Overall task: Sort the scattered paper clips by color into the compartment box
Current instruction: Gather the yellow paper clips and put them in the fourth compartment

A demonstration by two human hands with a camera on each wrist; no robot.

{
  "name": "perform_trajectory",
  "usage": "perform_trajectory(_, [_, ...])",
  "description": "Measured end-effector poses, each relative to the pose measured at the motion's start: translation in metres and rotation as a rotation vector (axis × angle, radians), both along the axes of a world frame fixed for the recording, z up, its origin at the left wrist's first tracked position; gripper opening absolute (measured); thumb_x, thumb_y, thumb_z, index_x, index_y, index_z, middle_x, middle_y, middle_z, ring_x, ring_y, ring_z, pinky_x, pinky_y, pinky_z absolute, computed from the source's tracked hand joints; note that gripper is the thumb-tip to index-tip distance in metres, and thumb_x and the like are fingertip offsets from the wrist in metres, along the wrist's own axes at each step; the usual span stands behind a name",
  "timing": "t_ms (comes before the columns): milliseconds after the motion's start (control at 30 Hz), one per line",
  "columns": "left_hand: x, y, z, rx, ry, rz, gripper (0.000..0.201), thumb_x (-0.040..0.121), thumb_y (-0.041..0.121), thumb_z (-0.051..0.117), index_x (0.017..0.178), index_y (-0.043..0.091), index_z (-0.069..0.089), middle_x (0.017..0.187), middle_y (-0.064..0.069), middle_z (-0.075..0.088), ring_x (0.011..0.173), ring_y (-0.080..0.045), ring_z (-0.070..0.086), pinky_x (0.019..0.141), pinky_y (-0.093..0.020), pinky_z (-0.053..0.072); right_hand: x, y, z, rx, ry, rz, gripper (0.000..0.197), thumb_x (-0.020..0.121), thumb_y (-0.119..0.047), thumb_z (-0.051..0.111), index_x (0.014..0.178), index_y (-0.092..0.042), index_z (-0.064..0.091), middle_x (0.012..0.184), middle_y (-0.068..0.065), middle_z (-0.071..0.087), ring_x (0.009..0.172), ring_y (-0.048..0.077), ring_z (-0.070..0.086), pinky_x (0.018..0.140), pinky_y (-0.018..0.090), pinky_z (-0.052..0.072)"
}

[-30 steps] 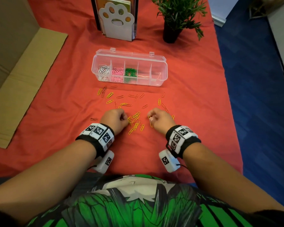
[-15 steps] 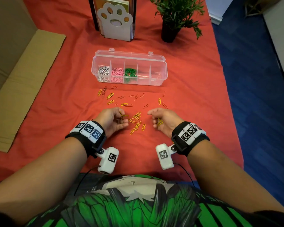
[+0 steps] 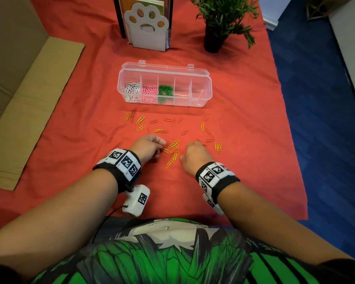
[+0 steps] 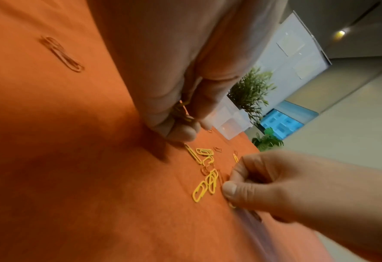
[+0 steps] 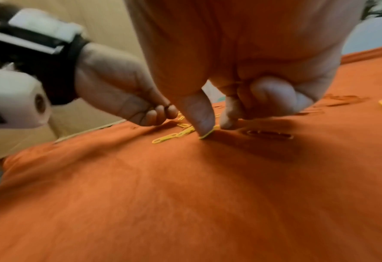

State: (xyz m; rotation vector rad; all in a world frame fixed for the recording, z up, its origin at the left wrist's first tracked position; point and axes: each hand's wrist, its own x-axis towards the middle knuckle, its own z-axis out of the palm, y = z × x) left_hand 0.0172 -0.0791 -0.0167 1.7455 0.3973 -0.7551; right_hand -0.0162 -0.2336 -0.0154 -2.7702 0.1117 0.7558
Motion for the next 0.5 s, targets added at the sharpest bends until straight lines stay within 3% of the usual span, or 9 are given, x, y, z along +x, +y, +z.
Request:
perform_trajectory(67, [0.0,-0.002,0.0,0.144,-0.118,-0.132,0.022,0.088,0.008,0.05,0.071,0.021,0.057,0.063,0.002,0.051,0.054,-0.014,0.046,0.058,-0.024,0.039,0.0,0.003,0.0,-0.006,-0.005,0.04,0.038,0.089,-0.016,0.05,0.122,0.001,0.046,0.127,0.02,0.044,0.116,0.033,0.052,0.097,0.036,0.044])
perform_trajectory(133, [-0.003,-0.002,0.003,0.352,-0.293,-0.323,0.004,0.083,0.02,0.062,0.079,0.02,0.064,0.067,0.006,0.052,0.068,-0.017,0.051,0.069,-0.024,0.041,0.002,0.003,0.001,0.044,0.006,0.037,0.03,0.089,-0.013,0.047,0.117,0.0,0.049,0.123,0.018,0.048,0.113,0.032,0.053,0.094,0.033,0.044])
perform_trajectory(200, [-0.007,0.0,-0.002,0.524,-0.469,-0.477,0.019,0.076,0.023,0.07,0.094,0.015,0.068,0.079,0.001,0.053,0.08,-0.02,0.055,0.074,-0.023,0.039,0.006,-0.001,0.006,0.174,0.019,-0.046,0.009,0.09,-0.014,0.047,0.094,-0.011,0.055,0.108,0.014,0.058,0.102,0.029,0.057,0.083,0.029,0.042])
perform_trajectory(267, [-0.008,0.001,-0.006,0.582,-0.543,-0.538,0.023,0.075,0.021,0.071,0.096,0.012,0.068,0.088,-0.003,0.05,0.087,-0.025,0.058,0.076,-0.023,0.039,0.013,-0.007,0.008,0.363,0.039,-0.213,0.019,0.087,-0.011,0.051,0.072,-0.023,0.048,0.082,0.002,0.061,0.08,0.021,0.057,0.069,0.025,0.039])
perform_trajectory(367, [-0.011,0.002,-0.012,0.575,-0.543,-0.563,0.013,0.08,0.019,0.066,0.089,0.009,0.064,0.092,-0.008,0.051,0.091,-0.028,0.057,0.077,-0.027,0.04,0.021,-0.013,0.011,0.781,0.14,-0.579,0.026,0.088,0.0,0.043,0.075,-0.022,0.05,0.067,-0.003,0.05,0.056,0.01,0.043,0.046,0.02,0.035])
perform_trajectory(433, [-0.013,0.002,-0.013,0.559,-0.537,-0.564,0.012,0.084,0.018,0.061,0.088,0.007,0.062,0.097,-0.013,0.055,0.092,-0.03,0.056,0.079,-0.029,0.04,0.025,-0.014,0.018,1.061,0.22,-0.788,0.028,0.091,0.002,0.037,0.078,-0.016,0.053,0.066,0.001,0.045,0.055,0.01,0.043,0.04,0.017,0.038])
perform_trajectory(500, [-0.012,0.003,-0.013,0.517,-0.529,-0.53,0.011,0.086,0.018,0.058,0.088,0.008,0.061,0.098,-0.014,0.058,0.092,-0.029,0.056,0.08,-0.029,0.04,0.029,-0.015,0.025,1.261,0.264,-0.907,0.024,0.092,0.001,0.038,0.077,-0.01,0.053,0.068,0.003,0.044,0.058,0.014,0.047,0.043,0.019,0.045])
